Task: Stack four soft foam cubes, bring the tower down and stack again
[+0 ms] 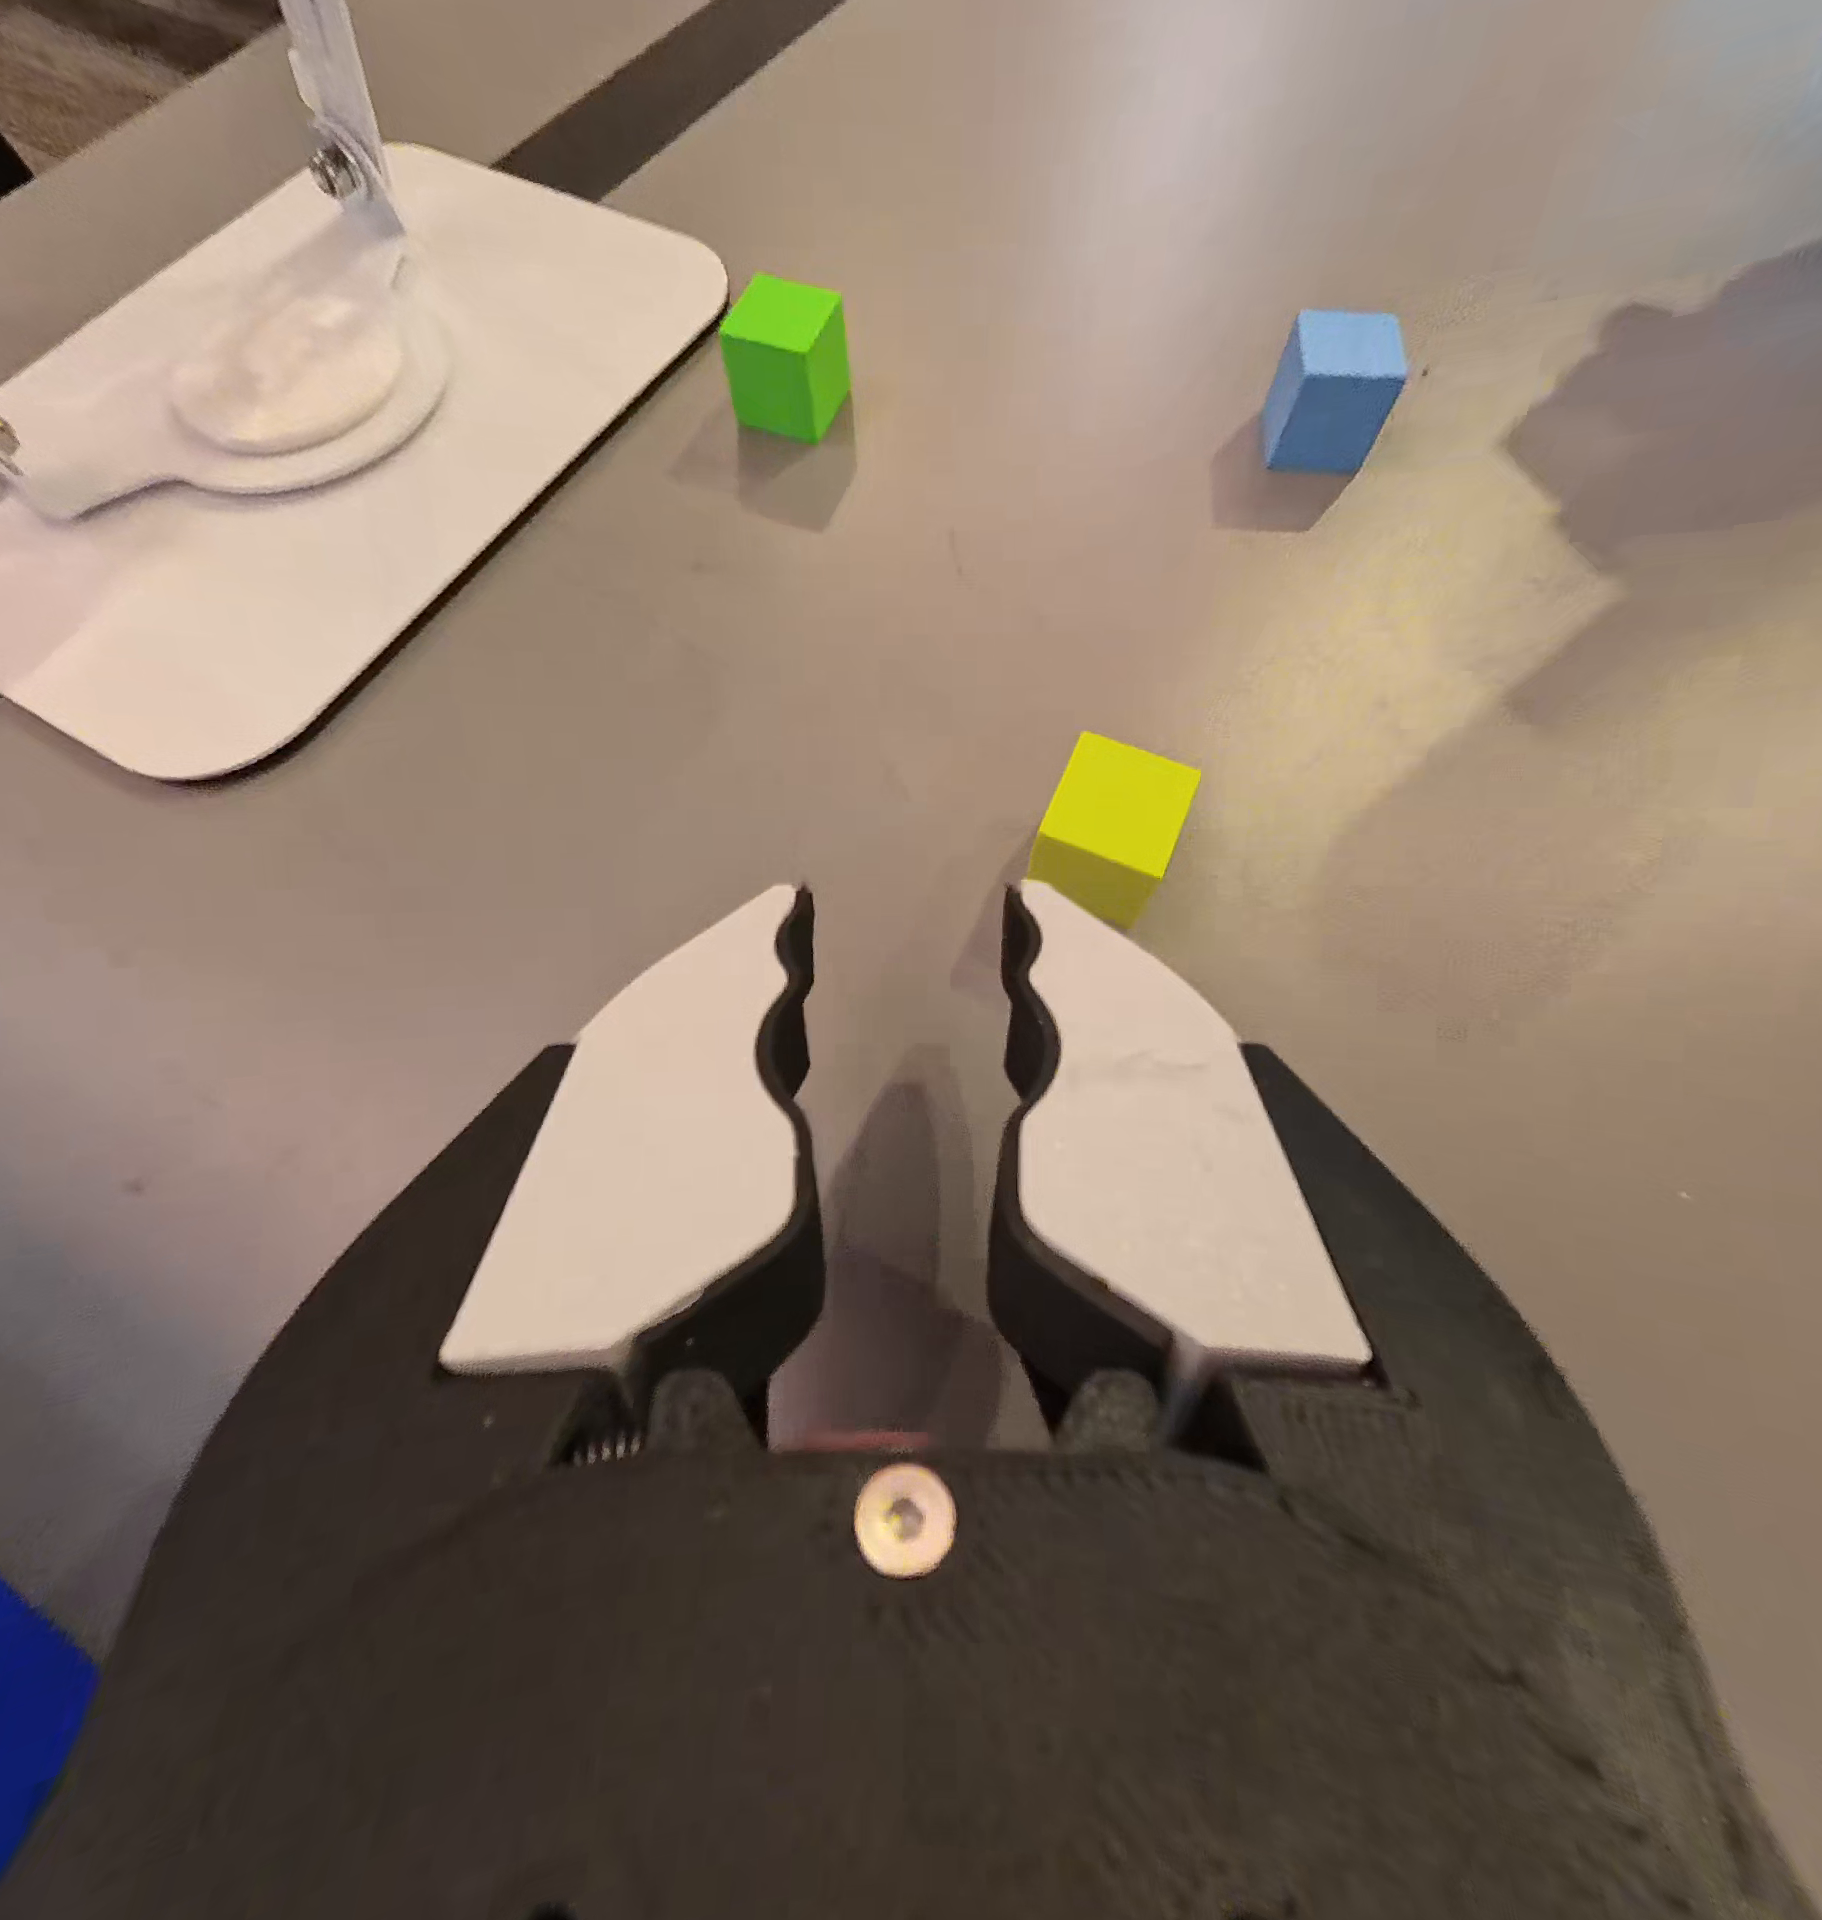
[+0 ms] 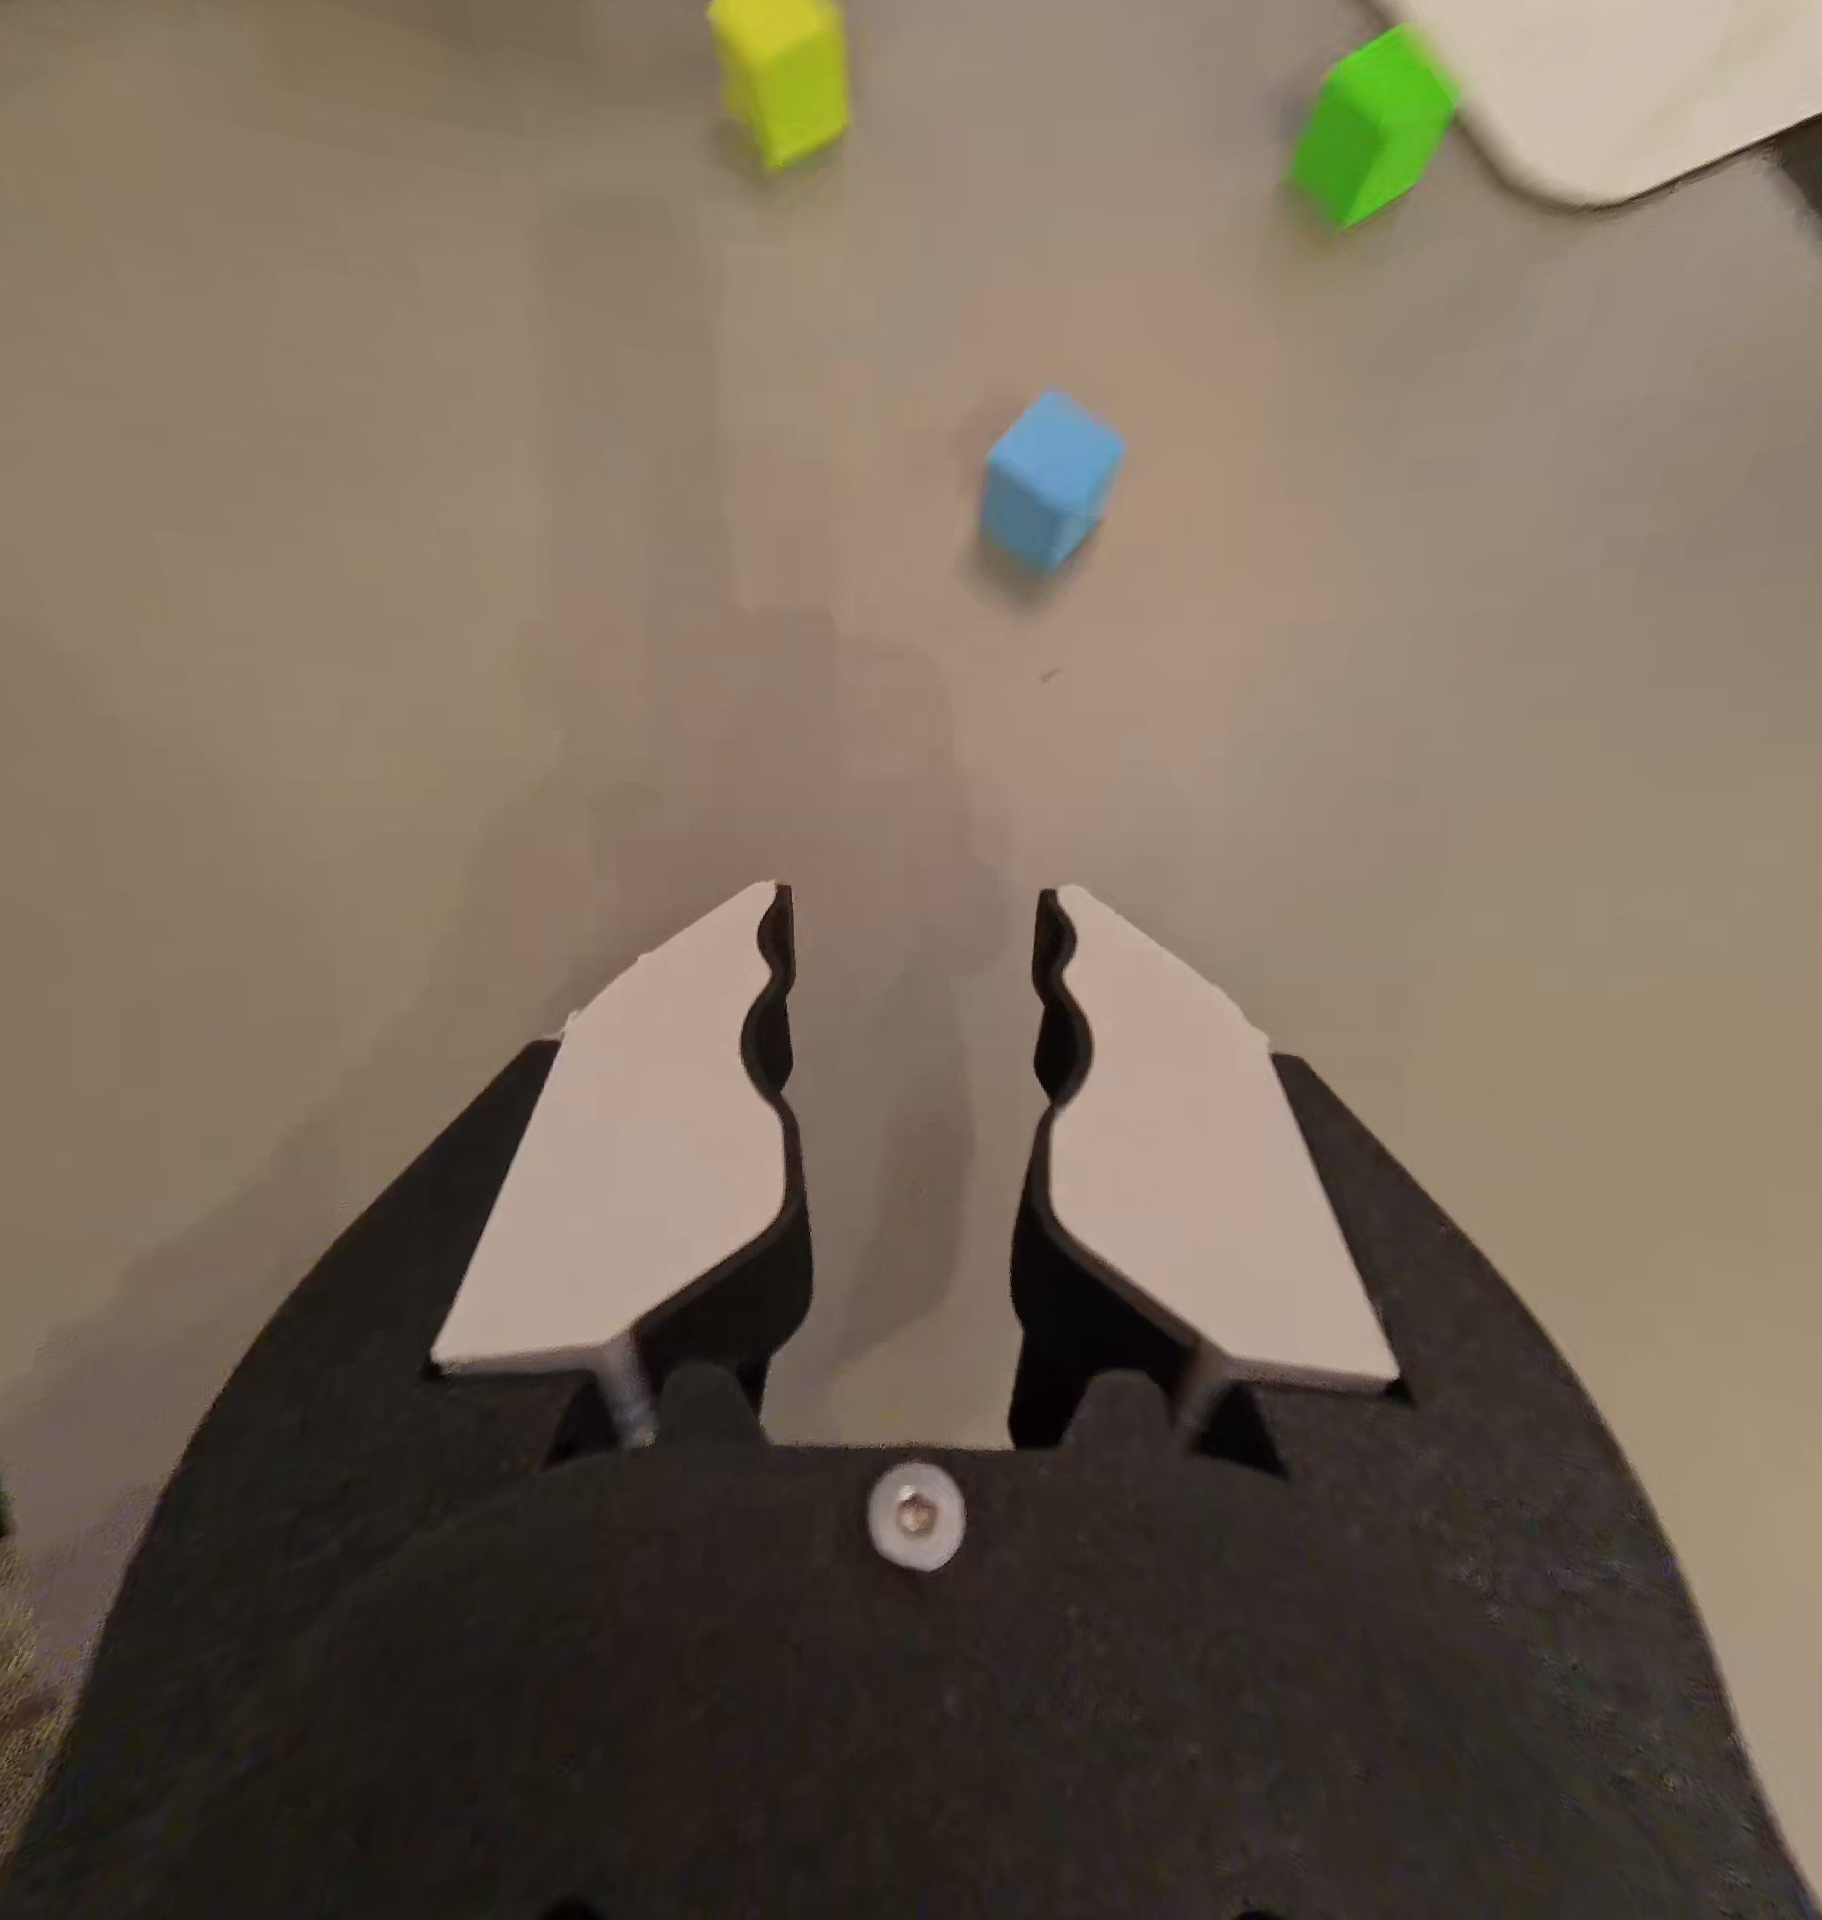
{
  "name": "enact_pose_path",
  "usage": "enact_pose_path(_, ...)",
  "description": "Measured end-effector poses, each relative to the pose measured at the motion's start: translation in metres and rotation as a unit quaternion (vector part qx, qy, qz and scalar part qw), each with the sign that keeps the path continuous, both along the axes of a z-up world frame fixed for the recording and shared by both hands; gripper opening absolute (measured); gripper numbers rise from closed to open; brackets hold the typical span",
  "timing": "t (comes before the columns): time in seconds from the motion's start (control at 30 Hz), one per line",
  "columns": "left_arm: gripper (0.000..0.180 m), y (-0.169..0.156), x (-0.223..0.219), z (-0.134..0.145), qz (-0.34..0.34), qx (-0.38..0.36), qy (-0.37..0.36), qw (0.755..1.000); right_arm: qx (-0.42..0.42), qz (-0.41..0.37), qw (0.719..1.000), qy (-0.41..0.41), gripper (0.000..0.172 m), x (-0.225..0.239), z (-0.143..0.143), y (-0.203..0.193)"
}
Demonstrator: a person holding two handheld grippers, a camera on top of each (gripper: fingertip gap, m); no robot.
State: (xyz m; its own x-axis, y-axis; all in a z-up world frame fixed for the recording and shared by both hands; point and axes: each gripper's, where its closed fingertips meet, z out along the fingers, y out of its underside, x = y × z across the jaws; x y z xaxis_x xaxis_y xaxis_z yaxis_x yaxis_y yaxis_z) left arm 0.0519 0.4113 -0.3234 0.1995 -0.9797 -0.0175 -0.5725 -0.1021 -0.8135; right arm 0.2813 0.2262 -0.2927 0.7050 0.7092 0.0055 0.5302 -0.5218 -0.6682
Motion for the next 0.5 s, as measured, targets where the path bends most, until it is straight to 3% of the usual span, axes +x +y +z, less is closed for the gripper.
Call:
enact_pose_path(0.2, 0.039, -0.002, 0.002, -0.008, -0.007, 0.015, 0.031, 0.999, -0.074, 0.013, 0.995, -0.064, 0.051, -0.016, -0.034, -0.051)
enact_pose_path(0.5, 0.039, -0.003, 0.002, -0.009, -0.011, 0.006, 0.031, 0.999, -0.102, 0.004, 0.992, -0.080, 0.047, -0.021, -0.035, -0.063)
